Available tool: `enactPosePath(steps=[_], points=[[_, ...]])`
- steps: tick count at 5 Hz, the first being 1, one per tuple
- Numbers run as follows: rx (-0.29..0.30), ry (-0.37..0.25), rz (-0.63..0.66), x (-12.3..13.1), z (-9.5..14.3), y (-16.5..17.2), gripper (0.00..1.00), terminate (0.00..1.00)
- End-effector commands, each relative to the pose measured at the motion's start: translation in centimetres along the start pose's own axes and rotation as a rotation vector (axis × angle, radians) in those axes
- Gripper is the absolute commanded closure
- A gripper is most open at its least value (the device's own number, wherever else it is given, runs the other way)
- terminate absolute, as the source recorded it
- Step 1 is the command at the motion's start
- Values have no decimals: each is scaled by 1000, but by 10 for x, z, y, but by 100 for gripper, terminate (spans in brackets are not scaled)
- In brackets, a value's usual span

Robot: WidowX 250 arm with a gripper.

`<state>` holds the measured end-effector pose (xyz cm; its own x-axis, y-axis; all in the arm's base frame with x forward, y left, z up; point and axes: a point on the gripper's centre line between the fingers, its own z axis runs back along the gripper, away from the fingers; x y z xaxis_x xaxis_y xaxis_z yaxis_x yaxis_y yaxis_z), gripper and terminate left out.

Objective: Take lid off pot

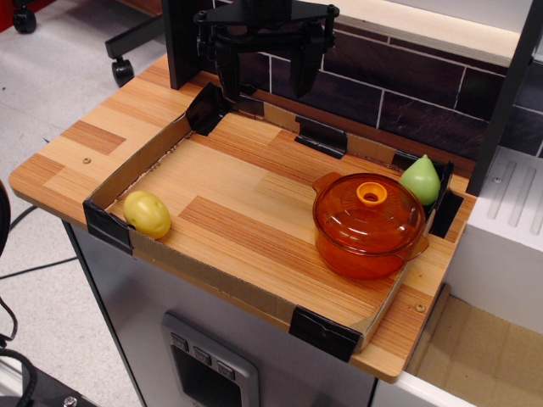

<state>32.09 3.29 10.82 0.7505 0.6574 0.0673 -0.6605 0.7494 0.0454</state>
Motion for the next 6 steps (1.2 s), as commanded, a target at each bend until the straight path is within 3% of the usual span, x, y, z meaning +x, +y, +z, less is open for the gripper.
enactPosePath(steps=[1,3,4,6], points=[[0,0,0,0,0,0,0,0],[-95,39,-124,-32,14,-28,0,0],[-149,24,-176,-49,22,-37,0,0],[-192,72,-252,-73,18,-58,0,0]])
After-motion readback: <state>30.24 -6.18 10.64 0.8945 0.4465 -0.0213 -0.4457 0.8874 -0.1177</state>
